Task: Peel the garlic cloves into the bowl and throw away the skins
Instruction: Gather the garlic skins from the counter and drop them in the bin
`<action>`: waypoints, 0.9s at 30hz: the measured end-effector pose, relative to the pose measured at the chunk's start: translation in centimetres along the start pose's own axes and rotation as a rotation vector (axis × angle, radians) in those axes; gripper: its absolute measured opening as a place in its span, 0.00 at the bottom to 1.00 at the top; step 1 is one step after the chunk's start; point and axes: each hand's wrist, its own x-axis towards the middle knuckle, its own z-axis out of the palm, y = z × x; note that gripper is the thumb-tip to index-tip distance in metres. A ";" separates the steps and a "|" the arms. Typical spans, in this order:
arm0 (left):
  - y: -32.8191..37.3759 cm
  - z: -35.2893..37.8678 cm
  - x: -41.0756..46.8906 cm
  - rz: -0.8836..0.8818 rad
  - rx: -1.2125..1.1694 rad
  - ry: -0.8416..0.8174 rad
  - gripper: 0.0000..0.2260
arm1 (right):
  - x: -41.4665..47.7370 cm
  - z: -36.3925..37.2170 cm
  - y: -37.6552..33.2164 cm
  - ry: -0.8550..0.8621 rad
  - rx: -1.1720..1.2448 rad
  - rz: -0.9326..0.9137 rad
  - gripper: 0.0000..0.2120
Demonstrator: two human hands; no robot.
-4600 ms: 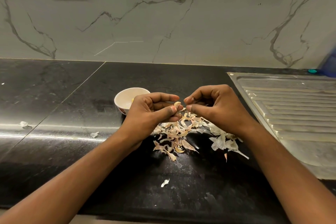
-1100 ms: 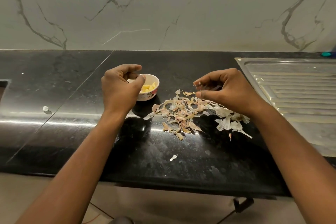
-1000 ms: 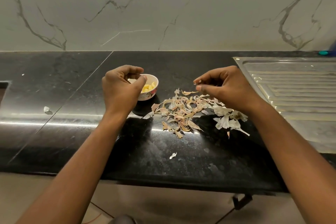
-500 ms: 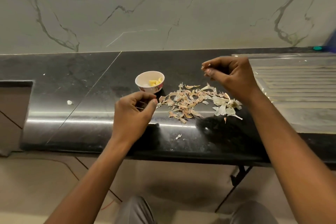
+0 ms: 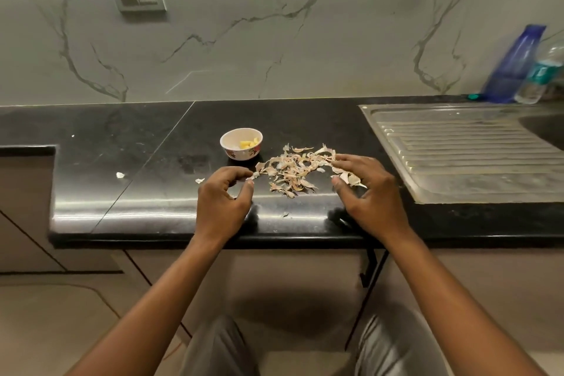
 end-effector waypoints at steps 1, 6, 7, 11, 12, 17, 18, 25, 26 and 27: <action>0.0 0.0 -0.2 0.005 0.004 0.011 0.08 | -0.1 0.1 0.0 -0.016 -0.006 0.001 0.15; 0.2 0.2 -0.5 0.027 0.040 -0.019 0.08 | 0.0 0.3 0.2 -0.099 -0.003 0.040 0.13; 0.2 0.2 -0.5 0.022 0.048 -0.034 0.08 | 0.1 0.2 0.1 -0.123 -0.008 0.043 0.13; 0.1 0.3 -0.2 -0.015 0.047 -0.030 0.08 | 0.3 0.3 0.0 -0.229 -0.056 0.050 0.24; 0.1 0.3 -0.1 -0.016 0.046 -0.024 0.08 | 0.5 0.4 0.2 -0.242 -0.070 0.048 0.26; -0.1 0.4 0.1 -0.027 0.035 0.003 0.05 | 0.6 0.9 0.8 -0.279 -0.129 0.041 0.24; -0.1 0.4 0.1 -0.030 0.037 0.008 0.05 | 0.6 1.0 0.7 -0.274 -0.144 0.033 0.22; -0.7 0.3 0.6 -0.091 0.040 -0.042 0.08 | 2.0 3.1 -0.3 -0.307 -0.164 -0.001 0.18; -0.7 0.1 0.7 -0.111 0.022 -0.050 0.09 | 2.6 3.5 -0.5 -0.336 -0.152 0.004 0.18; -0.9 0.1 1.1 -0.125 0.009 -0.057 0.10 | 3.5 4.2 -0.5 -0.359 -0.131 0.010 0.18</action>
